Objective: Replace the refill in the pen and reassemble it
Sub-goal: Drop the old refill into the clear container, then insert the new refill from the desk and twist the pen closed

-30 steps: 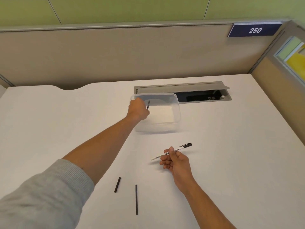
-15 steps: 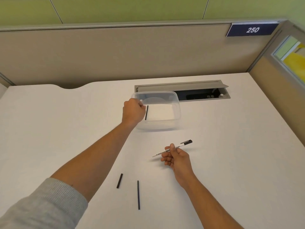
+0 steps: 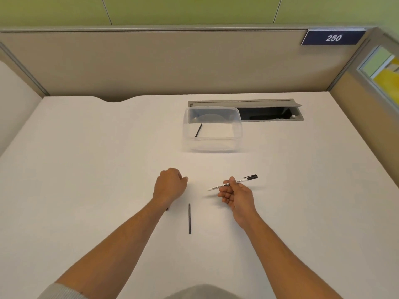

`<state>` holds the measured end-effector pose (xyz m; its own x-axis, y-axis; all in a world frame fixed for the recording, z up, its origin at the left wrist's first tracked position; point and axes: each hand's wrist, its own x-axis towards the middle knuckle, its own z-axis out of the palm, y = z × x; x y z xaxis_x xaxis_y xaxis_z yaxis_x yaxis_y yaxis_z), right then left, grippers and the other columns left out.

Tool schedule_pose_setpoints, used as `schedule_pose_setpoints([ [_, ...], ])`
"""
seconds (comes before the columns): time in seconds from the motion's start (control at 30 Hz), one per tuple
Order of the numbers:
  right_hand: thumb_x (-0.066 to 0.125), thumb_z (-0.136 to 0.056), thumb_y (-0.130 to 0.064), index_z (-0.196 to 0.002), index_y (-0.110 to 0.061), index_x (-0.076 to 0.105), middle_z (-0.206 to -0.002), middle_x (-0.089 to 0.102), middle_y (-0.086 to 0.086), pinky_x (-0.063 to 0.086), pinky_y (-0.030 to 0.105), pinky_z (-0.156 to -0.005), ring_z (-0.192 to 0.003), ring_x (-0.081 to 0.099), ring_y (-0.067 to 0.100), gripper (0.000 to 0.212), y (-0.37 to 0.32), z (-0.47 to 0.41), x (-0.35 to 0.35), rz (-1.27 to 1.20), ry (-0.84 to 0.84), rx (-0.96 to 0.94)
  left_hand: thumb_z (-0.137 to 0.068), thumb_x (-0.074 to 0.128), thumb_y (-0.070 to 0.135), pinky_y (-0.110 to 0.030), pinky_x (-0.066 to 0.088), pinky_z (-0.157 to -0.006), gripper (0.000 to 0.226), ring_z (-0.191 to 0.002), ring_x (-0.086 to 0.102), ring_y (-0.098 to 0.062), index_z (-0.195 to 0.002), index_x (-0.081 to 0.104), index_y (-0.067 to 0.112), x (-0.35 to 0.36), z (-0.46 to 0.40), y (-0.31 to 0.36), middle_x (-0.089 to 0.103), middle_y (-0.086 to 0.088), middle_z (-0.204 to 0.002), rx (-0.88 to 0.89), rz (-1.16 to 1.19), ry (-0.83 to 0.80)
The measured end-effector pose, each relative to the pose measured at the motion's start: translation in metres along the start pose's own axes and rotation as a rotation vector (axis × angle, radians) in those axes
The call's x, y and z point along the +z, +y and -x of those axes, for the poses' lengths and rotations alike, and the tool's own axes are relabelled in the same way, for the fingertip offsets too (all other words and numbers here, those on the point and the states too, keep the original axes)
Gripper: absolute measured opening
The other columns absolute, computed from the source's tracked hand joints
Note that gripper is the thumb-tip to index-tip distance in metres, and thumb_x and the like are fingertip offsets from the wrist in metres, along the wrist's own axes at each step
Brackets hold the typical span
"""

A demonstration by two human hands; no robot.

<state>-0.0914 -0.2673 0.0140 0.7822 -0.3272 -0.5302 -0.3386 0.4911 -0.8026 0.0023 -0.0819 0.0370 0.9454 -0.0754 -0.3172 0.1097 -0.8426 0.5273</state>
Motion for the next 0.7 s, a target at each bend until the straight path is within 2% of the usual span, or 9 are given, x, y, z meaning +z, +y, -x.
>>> schedule_pose_setpoints([
  [0.07,0.052,-0.095,-0.03,-0.09,-0.006,0.063,-0.064,0.071,0.006,0.051,0.025,-0.05,-0.058,0.067,0.019,0.027,0.001,0.006,-0.001,-0.007,0.002,0.001,-0.083,0.066,0.038,-0.037,0.057,-0.069,0.028,-0.08,0.067,-0.034,-0.082,0.063,0.01,0.005,0.012,-0.008,0.068,-0.01,-0.089,-0.032,-0.021,-0.056],
  [0.2,0.053,-0.095,-0.031,-0.09,-0.007,0.063,-0.064,0.071,0.005,0.051,0.025,-0.05,-0.058,0.067,0.019,0.026,0.006,0.017,-0.005,-0.019,0.005,0.003,-0.077,0.071,0.046,-0.039,0.056,-0.077,0.041,-0.088,0.065,-0.033,-0.091,0.063,0.008,0.013,0.03,-0.018,0.067,-0.01,-0.097,-0.06,-0.115,-0.131],
  [0.33,0.053,-0.095,-0.03,-0.089,-0.007,0.063,-0.064,0.071,0.006,0.05,0.025,-0.05,-0.058,0.067,0.019,0.026,0.012,0.026,-0.007,-0.018,0.011,0.009,-0.075,0.071,0.049,-0.037,0.057,-0.073,0.046,-0.084,0.068,-0.034,-0.089,0.061,0.006,0.024,0.046,-0.022,0.066,-0.012,-0.095,-0.079,-0.157,-0.191],
  [0.47,0.053,-0.095,-0.031,-0.09,-0.007,0.064,-0.065,0.071,0.006,0.051,0.026,-0.051,-0.06,0.067,0.02,0.026,0.017,0.034,-0.008,-0.012,0.017,0.013,-0.078,0.067,0.037,-0.031,0.046,-0.064,0.032,-0.088,0.062,-0.033,-0.077,0.051,0.01,0.034,0.057,-0.024,0.061,-0.012,-0.095,-0.032,-0.212,-0.201],
  [0.53,0.053,-0.095,-0.031,-0.09,-0.006,0.064,-0.066,0.07,0.007,0.051,0.026,-0.051,-0.06,0.067,0.02,0.027,0.018,0.037,-0.009,-0.012,0.018,0.014,-0.082,0.061,0.025,-0.031,0.043,-0.061,0.027,-0.082,0.06,-0.032,-0.067,0.044,0.011,0.037,0.06,-0.024,0.056,-0.01,-0.086,-0.004,-0.239,-0.196],
  [0.7,0.054,-0.095,-0.03,-0.09,-0.006,0.064,-0.067,0.07,0.007,0.051,0.027,-0.051,-0.06,0.067,0.02,0.027,0.021,0.045,-0.008,-0.012,0.023,0.008,-0.086,0.047,0.01,-0.03,0.04,-0.056,0.023,-0.065,0.05,-0.027,-0.064,0.039,0.014,0.041,0.067,-0.023,0.045,-0.001,-0.066,0.028,-0.265,-0.163],
])
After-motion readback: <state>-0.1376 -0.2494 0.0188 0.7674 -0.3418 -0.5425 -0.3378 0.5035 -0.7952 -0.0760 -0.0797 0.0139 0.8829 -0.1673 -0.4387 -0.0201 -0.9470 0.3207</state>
